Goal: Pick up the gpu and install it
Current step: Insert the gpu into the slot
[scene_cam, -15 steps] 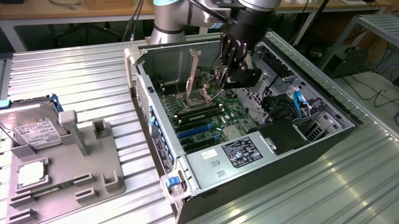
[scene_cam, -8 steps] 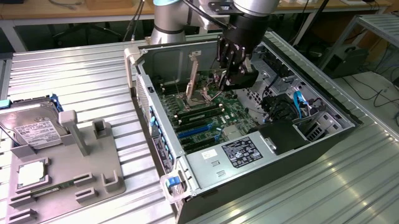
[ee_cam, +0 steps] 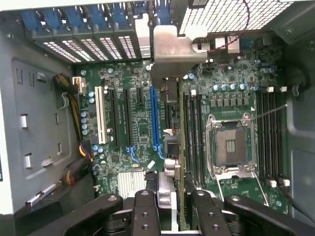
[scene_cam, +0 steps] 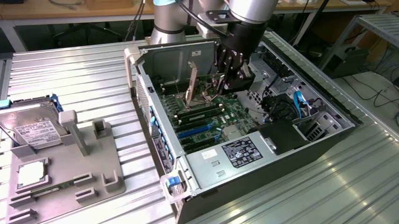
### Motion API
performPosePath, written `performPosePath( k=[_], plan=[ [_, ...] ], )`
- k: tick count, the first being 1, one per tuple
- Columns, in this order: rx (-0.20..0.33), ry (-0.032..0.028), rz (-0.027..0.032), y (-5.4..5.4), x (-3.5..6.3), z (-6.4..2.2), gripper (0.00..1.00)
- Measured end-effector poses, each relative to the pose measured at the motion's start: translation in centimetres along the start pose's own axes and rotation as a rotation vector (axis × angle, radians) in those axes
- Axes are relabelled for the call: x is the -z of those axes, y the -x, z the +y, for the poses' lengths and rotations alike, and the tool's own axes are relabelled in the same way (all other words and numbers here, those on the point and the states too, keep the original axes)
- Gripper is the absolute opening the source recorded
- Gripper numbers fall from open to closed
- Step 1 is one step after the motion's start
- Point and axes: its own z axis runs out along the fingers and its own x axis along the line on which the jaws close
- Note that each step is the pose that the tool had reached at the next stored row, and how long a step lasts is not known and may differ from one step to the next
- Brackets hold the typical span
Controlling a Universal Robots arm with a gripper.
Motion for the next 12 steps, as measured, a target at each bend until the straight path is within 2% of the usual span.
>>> performPosePath(
  k=[3,7,12],
  plan=[
    [0.005,0.0,0.0,0.0,-0.57,0.63,0.3],
    [0.021,-0.0014,0.0006,0.1,-1.27,0.81,0.3],
    [0.04,-0.0139,0.0008,0.2,-1.71,0.93,0.3]
  ],
)
